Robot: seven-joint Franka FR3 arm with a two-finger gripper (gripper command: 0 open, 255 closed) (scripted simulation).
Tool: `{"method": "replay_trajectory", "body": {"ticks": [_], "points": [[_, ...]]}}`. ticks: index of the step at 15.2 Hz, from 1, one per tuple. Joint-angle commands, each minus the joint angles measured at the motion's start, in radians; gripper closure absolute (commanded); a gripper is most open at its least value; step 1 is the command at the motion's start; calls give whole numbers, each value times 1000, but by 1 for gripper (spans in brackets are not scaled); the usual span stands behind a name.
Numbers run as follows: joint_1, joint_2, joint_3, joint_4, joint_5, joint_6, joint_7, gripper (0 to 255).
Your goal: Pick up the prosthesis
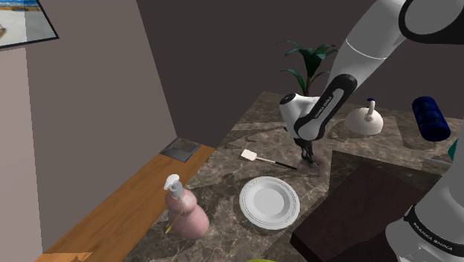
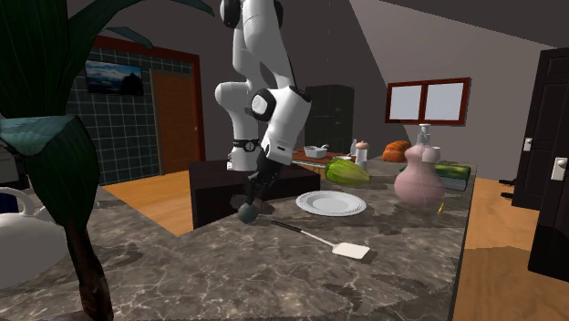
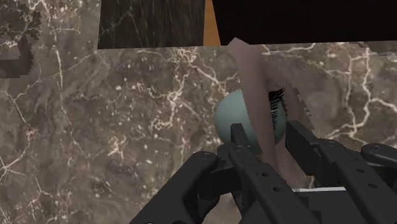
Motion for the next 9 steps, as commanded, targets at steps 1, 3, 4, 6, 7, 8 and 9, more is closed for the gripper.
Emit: {"method": "replay_trajectory", "body": {"ticks": [1,3,4,6,7,8,9], "points": [[-2,-28,4,-9,9,-18,-10,255],[-3,-56,8,-15,19,-39,-23,255],[-4,-70,10,-17,24,-50,-29,255],[-5,-97,14,-21,34,-71,-41,255],[-6,-111,15,-23,39,-82,-47,255],[-6,-124,17,-24,44,-93,-54,255],[-6,-137,18,-26,49,-105,-60,255]]}}
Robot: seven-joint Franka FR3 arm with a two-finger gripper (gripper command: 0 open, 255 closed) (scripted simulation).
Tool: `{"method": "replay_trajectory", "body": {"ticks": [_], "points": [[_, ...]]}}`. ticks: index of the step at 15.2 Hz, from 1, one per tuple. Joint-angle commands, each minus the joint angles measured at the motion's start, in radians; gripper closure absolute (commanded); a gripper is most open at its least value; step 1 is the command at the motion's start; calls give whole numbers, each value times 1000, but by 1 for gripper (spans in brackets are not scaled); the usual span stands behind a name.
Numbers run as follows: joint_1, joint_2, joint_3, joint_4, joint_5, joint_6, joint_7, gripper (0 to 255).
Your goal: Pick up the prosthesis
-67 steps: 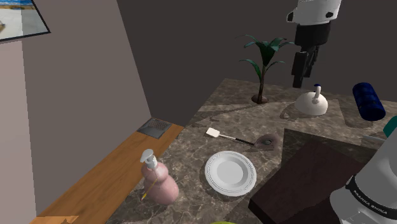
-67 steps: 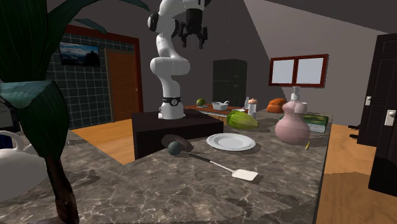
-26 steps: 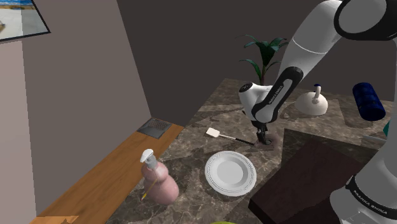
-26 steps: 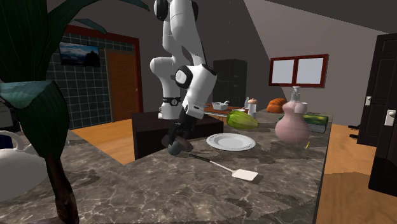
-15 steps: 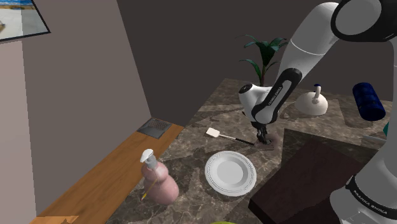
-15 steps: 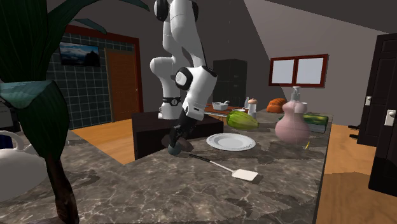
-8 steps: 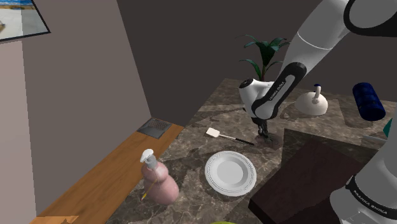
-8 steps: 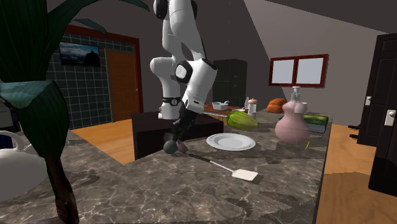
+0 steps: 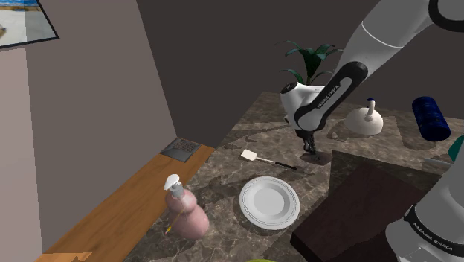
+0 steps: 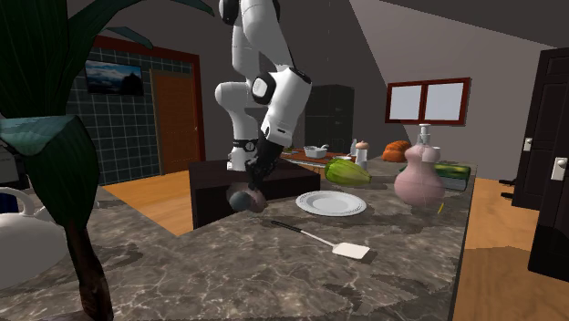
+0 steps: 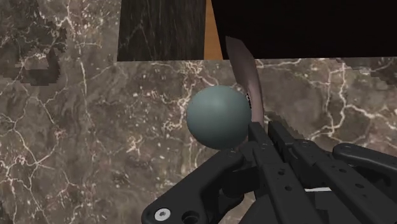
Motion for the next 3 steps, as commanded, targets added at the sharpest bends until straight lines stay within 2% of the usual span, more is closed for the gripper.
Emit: {"method": "replay_trajectory", "body": {"ticks": [1,3], "points": [[-1,-29,3,-2,11,-25,-14,255],[-1,-31,3,-2,11,-27,-15,255]]}}
